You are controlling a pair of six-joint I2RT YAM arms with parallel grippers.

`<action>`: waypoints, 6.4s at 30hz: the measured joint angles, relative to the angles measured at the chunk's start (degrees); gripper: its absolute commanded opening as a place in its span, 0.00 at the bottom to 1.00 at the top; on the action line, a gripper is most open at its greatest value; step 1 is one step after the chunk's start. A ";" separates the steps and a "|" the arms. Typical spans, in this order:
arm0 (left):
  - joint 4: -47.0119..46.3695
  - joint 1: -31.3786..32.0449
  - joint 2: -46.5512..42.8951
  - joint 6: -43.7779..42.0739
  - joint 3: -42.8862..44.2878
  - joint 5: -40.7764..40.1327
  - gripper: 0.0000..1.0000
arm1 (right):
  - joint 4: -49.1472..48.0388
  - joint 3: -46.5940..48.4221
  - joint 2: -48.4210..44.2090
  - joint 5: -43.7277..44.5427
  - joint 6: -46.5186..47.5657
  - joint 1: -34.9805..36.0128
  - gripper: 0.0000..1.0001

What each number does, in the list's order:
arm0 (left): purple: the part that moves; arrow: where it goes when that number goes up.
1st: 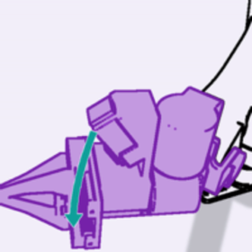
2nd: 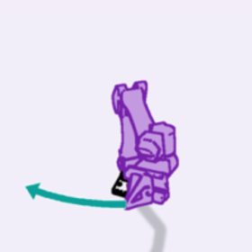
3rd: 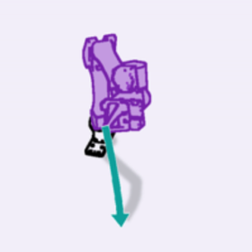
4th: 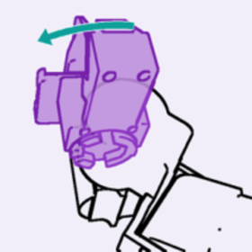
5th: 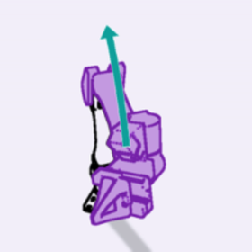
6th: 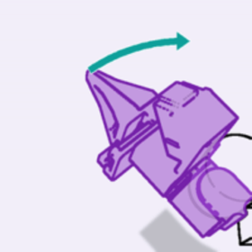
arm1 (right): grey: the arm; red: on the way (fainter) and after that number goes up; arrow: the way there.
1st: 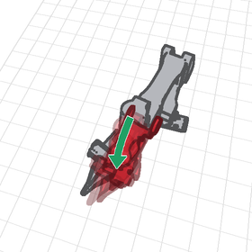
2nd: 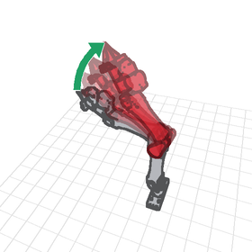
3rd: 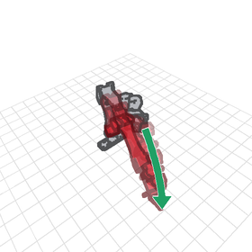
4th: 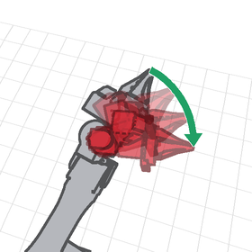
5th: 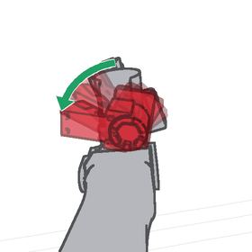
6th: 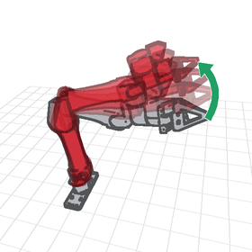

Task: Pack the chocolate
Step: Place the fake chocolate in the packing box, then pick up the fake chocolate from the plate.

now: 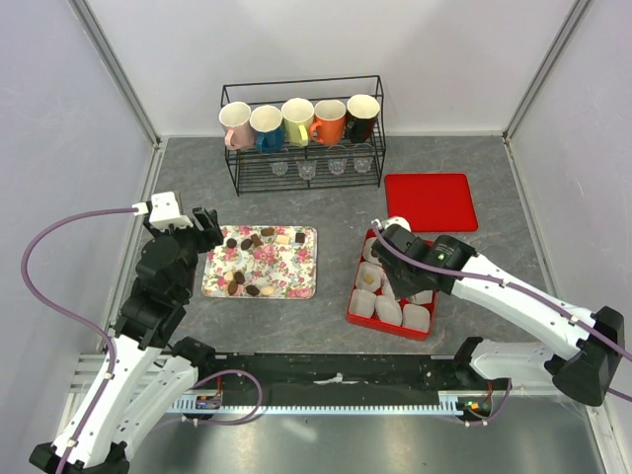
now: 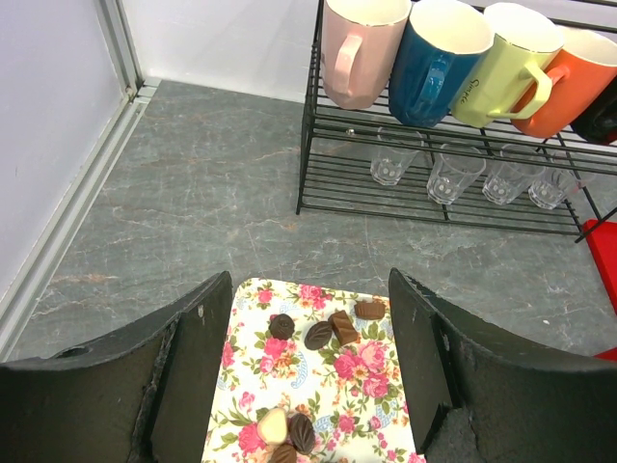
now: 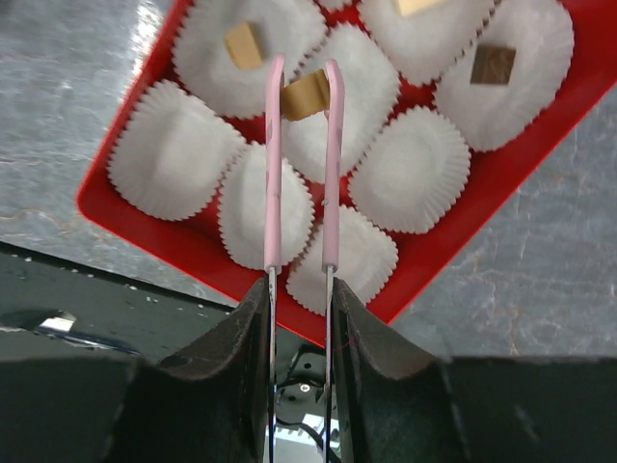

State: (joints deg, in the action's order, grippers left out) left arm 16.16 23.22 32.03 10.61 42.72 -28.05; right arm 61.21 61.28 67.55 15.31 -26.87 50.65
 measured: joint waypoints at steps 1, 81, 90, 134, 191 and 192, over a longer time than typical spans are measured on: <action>0.00 0.00 0.02 0.00 0.00 0.00 0.73 | 0.44 -0.52 -0.02 -0.04 -0.33 -0.44 0.22; 0.00 0.00 0.63 0.00 0.00 0.20 0.73 | -14.21 13.18 13.49 -5.86 14.29 -2.40 0.30; 0.00 0.00 0.55 0.02 0.00 0.22 0.73 | -19.91 15.78 24.79 -6.05 16.06 0.76 0.31; 0.00 0.00 0.55 0.02 0.00 1.25 0.73 | -24.85 27.39 44.33 -6.47 22.80 0.37 0.49; 0.00 0.00 -0.17 0.02 -0.02 1.25 0.73 | -20.44 12.46 19.34 -9.20 18.53 -0.13 0.13; 0.00 0.00 -0.22 0.02 -0.02 1.25 0.73 | -19.76 11.21 17.33 -8.92 17.64 -0.13 0.13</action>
State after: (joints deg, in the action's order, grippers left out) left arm 16.16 23.22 31.81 10.63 42.70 -26.81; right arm 41.45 72.49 84.88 6.39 -9.23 50.52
